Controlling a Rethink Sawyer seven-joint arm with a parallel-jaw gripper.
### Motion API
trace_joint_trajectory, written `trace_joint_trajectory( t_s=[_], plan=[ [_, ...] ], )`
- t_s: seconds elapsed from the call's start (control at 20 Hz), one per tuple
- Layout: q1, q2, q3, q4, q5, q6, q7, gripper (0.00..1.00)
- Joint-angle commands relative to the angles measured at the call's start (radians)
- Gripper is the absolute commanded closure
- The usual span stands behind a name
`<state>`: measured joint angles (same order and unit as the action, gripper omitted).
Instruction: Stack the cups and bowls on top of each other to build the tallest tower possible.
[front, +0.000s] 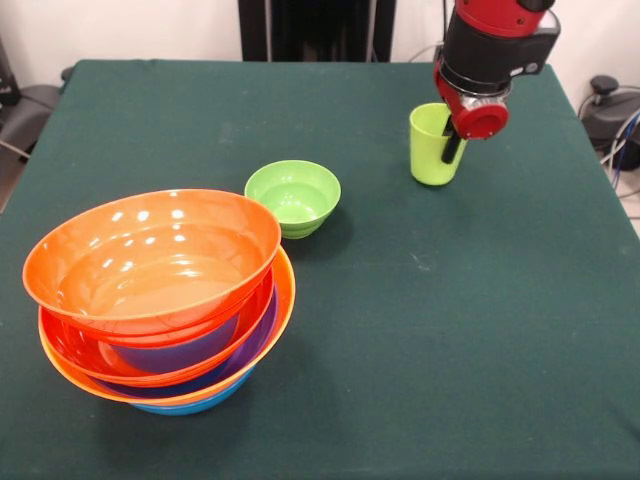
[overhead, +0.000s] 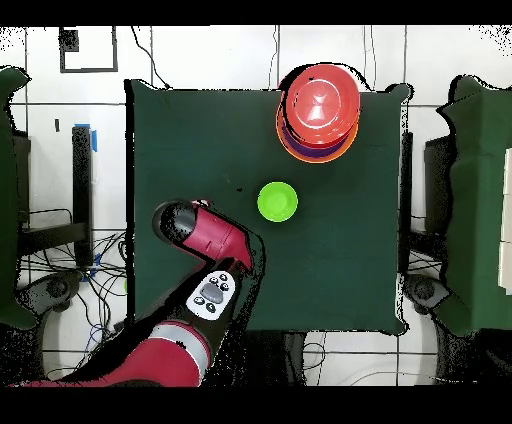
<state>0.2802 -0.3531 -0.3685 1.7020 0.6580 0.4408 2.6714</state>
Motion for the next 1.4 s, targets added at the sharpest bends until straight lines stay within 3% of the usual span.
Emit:
trace_joint_trajectory(
  t_s=[0.05,0.3,0.75,1.05,1.4],
  plan=[
    [-0.025,0.026,0.112,-0.001,0.004,-0.018,0.130,1.00],
    [-0.013,0.003,0.051,-0.052,-0.037,0.084,0.120,1.00],
    [-0.055,-0.101,-0.045,-0.188,-0.155,0.329,0.032,1.00],
    [-0.110,-0.153,-0.054,-0.286,-0.220,0.479,-0.005,1.00],
    [-0.186,-0.139,-0.022,-0.429,-0.269,0.516,-0.059,1.00]
  ],
)
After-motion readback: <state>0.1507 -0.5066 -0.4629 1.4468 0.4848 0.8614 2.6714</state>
